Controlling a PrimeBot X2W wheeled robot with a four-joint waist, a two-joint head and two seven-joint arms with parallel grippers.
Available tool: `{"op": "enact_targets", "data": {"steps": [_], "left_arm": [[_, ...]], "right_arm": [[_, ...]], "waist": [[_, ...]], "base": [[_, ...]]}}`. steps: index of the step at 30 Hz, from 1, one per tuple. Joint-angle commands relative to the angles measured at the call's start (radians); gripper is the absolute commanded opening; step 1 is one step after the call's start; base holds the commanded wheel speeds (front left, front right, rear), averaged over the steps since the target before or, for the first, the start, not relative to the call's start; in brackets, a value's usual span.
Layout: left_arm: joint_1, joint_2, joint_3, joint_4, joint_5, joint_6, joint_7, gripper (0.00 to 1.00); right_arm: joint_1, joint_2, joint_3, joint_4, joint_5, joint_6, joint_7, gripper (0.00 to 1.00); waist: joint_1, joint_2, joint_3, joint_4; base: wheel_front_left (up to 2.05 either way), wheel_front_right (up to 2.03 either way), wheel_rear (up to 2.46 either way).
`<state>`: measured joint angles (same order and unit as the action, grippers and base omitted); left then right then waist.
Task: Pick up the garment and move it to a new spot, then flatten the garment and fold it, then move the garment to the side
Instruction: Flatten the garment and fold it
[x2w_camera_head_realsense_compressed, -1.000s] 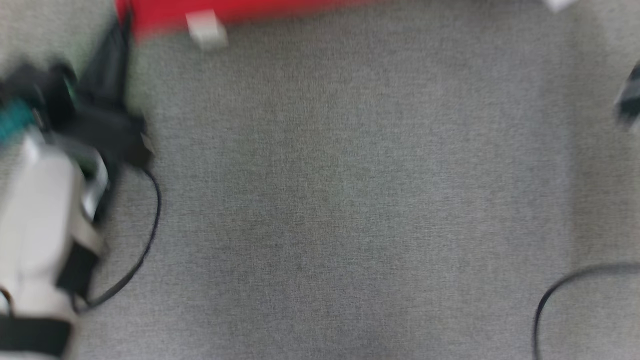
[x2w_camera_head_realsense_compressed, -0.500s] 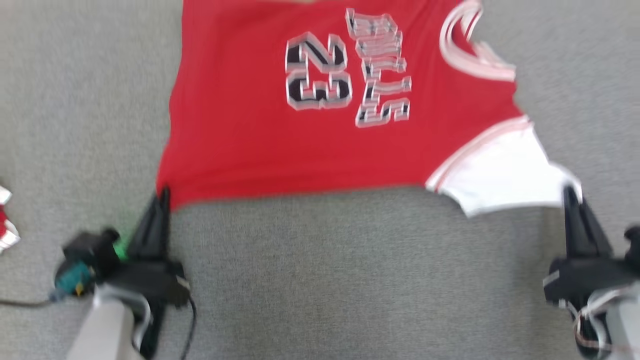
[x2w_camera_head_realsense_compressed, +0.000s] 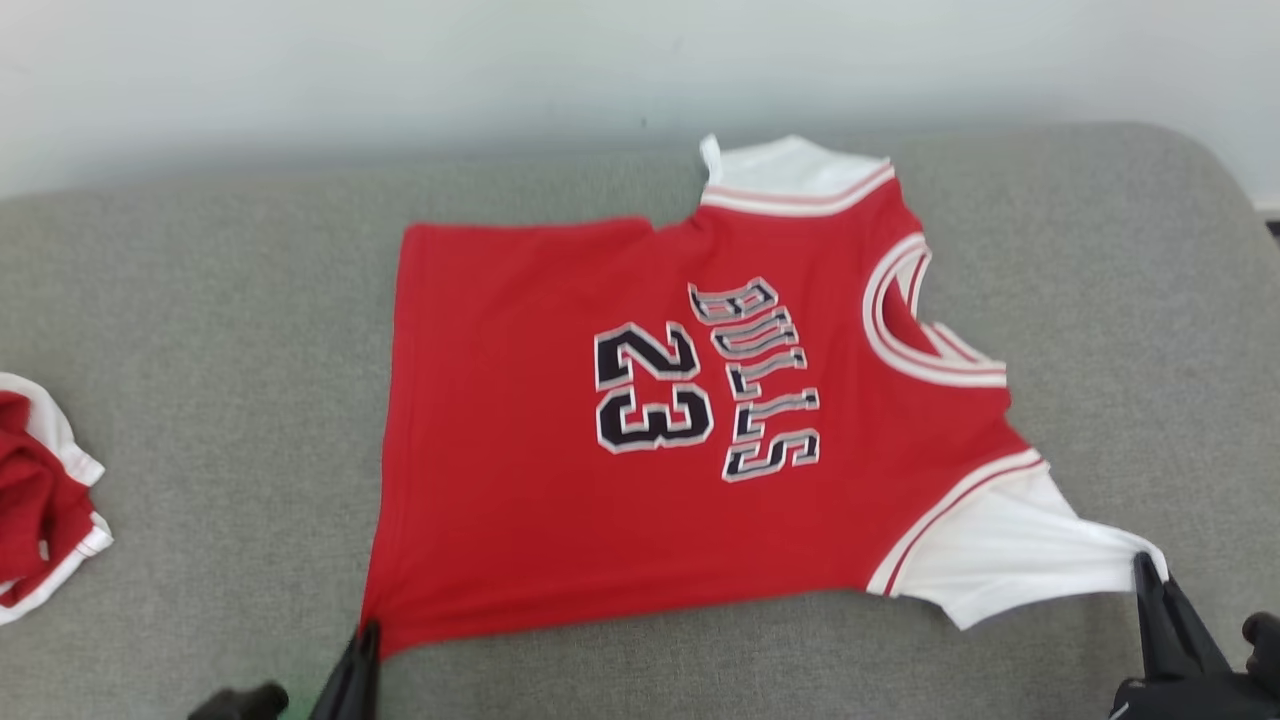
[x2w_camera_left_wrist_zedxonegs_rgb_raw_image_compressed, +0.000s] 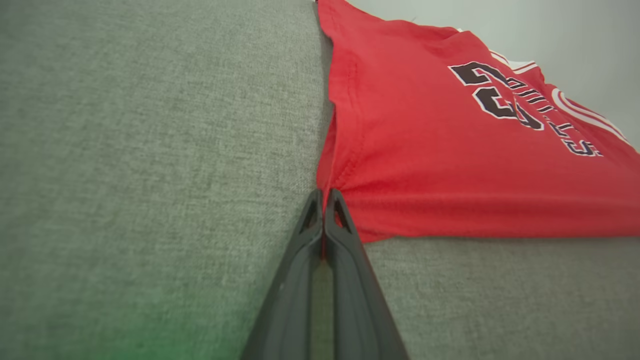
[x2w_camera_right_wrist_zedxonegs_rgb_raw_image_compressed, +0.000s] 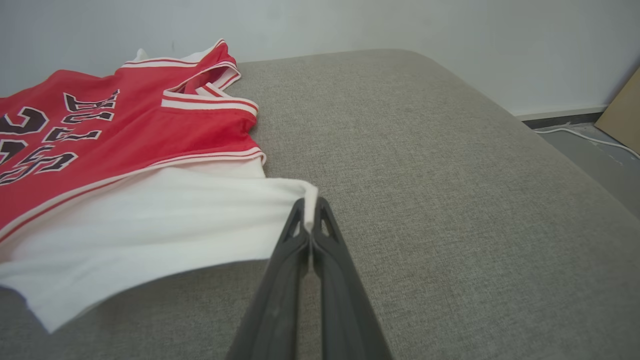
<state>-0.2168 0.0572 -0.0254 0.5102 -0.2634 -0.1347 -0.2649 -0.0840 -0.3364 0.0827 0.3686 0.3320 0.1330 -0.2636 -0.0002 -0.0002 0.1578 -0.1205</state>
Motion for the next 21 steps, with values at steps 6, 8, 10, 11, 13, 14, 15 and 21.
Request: {"op": "enact_targets", "data": {"steps": [6,8,10,11,13,14,15,21], "left_arm": [[0.095,0.003,0.058,0.027,0.007,0.009,0.0,0.0],[0.117,0.002,0.063,0.031,0.01,0.009,0.0,0.0],[0.136,0.002,0.069,0.036,0.012,0.009,0.0,0.0],[0.144,0.002,0.07,0.035,0.012,0.009,0.0,0.0],[0.161,0.001,0.066,0.036,0.0,0.009,0.0,0.0],[0.169,0.001,0.065,0.034,-0.005,0.009,0.0,0.0],[0.175,0.001,0.062,0.031,-0.007,0.009,0.0,0.0],[0.2,0.0,0.036,0.015,-0.016,0.008,0.0,0.0]], "right_arm": [[0.078,-0.02,0.011,0.015,0.003,-0.004,-0.001,0.0],[0.104,-0.024,0.019,0.022,0.007,-0.004,-0.001,0.0],[0.131,-0.028,0.03,0.028,0.007,-0.004,-0.001,0.0],[0.144,-0.027,0.033,0.027,0.012,-0.004,-0.001,0.0],[0.169,-0.029,0.043,0.027,0.012,-0.004,-0.001,0.0],[0.181,-0.027,0.045,0.026,0.015,-0.004,-0.001,0.0],[0.192,-0.027,0.051,0.024,0.016,-0.004,-0.001,0.0],[0.237,-0.019,0.077,0.012,0.022,-0.004,-0.001,0.0]], "waist": [[0.0002,0.0002,-0.095,0.006],[0.0002,0.0002,-0.111,0.007],[0.0002,0.0002,-0.121,0.007],[0.0002,0.0002,-0.125,0.007],[0.0002,0.0002,-0.132,0.005],[0.0002,0.0002,-0.136,0.003],[0.0002,0.0002,-0.138,0.002],[0.0002,0.0002,-0.144,-0.003]], "base": [[0.0,0.0,0.0],[0.0,0.0,0.0],[0.0,0.0,0.0],[0.0,0.0,0.0],[0.0,0.0,0.0],[0.0,0.0,0.0],[0.0,0.0,0.0],[0.0,0.0,0.0]]}}
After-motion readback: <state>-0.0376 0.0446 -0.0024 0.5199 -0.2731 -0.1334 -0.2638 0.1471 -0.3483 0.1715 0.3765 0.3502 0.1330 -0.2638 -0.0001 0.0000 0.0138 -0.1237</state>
